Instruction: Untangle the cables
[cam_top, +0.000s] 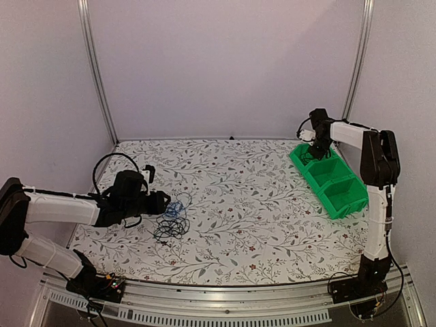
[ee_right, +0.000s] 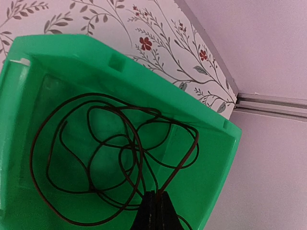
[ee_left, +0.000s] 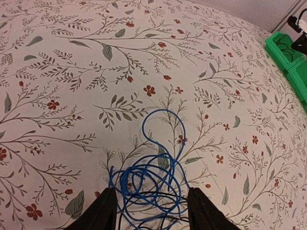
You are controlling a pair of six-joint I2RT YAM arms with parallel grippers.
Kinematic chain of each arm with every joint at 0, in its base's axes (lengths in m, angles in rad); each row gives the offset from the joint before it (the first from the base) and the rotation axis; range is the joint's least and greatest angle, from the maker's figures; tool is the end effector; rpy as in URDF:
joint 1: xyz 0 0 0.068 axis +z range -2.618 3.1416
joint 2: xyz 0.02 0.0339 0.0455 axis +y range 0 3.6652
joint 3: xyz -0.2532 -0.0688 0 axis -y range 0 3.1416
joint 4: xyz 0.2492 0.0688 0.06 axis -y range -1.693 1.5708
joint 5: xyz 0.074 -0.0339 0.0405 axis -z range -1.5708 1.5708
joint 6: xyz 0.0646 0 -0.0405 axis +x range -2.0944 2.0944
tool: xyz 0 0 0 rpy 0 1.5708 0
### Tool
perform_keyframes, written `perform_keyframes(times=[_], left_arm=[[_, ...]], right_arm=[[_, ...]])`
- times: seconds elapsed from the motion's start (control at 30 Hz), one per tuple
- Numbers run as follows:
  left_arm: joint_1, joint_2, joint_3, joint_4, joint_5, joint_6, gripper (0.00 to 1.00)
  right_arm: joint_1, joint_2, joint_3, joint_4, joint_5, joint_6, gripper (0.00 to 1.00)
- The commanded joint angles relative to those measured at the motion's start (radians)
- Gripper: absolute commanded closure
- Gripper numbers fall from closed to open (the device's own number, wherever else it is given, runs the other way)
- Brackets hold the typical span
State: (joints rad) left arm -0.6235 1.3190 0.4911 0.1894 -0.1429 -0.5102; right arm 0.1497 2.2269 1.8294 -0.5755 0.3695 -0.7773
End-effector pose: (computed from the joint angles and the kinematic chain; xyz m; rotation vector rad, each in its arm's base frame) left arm 0.2330 -0.1563 0.1336 0.0463 2.2421 -0.4702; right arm 0.5009 0.0520 0.1620 -1.0271 2.3895 -0.7085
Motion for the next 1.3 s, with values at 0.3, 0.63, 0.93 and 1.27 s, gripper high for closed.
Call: perform_keyframes(times=[0.3, 0.63, 0.93, 1.27], left_arm=[[0.001, -0.001, -0.023, 0.041, 0.012, -0.022, 0.50], [0.002, -0.003, -0.012, 0.031, 0.008, -0.011, 0.50], [0.005, 0.012, 0.004, 0.025, 0.012, -0.002, 0.50], [0.007, 0.002, 0.013, -0.003, 0.011, -0.002, 0.50]], right_arm=[[-0.031, 0.032, 0.057, -0.097, -0.178, 0.065, 1.00], [-0.016, -0.055, 0.096, -0.155, -0.208, 0.120, 0.70], [0.022, -0.145, 0.094, -0.197, -0.183, 0.140, 0.61], [0.069, -0.128, 0.090, -0.178, -0.165, 0.133, 0.59]])
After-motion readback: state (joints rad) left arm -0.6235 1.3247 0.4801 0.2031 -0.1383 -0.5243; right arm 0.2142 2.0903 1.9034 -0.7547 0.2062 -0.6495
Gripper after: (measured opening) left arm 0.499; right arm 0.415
